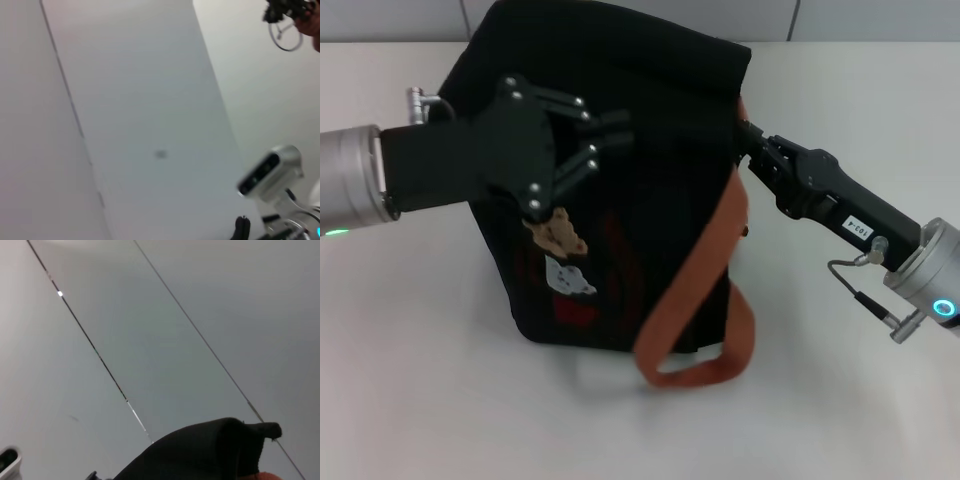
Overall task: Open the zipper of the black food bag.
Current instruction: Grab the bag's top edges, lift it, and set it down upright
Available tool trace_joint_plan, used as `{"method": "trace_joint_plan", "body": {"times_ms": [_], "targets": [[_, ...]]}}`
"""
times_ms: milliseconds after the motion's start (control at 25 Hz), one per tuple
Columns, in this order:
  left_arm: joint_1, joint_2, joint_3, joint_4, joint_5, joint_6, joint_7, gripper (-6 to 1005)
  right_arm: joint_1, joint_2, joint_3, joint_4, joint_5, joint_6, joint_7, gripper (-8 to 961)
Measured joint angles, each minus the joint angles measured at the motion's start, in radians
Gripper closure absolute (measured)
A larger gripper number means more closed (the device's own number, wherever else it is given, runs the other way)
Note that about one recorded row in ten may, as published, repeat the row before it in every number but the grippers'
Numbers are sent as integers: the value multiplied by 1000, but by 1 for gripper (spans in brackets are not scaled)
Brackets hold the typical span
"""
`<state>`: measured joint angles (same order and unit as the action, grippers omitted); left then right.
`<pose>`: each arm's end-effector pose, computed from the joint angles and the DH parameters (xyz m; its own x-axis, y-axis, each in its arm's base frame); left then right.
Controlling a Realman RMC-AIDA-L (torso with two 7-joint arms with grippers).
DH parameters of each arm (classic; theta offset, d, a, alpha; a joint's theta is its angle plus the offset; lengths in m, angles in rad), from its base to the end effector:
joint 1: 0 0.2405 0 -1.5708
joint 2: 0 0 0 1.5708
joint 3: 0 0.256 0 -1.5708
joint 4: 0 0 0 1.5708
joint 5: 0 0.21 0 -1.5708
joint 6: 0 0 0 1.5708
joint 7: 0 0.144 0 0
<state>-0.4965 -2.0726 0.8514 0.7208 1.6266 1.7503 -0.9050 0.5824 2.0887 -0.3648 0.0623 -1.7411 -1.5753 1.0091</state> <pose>-0.2095 0.3185 0.0218 0.7281 -0.2786 0.6263 -0.0491 -0.9325 -0.3578 0.2353 0.2978 -0.0633 0.2768 -0.3455 -0.8967 -0.6639 -0.7434 0.0815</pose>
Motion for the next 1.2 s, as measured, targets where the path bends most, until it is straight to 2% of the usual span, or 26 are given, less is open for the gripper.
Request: {"method": "trace_joint_plan", "body": {"times_ms": [280, 520, 880, 1040, 1200], "targets": [[41, 0, -2, -19, -75, -10, 57, 934, 9, 4, 50, 54, 3, 53, 9, 930], [50, 2, -2, -72, -135, -19, 100, 942, 13, 4, 67, 70, 3, 103, 16, 931], [57, 2, -15, -107, -160, -32, 141, 980, 14, 4, 91, 68, 3, 99, 81, 931], [60, 5, -12, -89, -160, -8, 119, 992, 19, 4, 91, 65, 3, 103, 85, 933], [60, 6, 8, -13, -150, 26, 9, 976, 21, 4, 92, 62, 3, 106, 86, 935]]}}
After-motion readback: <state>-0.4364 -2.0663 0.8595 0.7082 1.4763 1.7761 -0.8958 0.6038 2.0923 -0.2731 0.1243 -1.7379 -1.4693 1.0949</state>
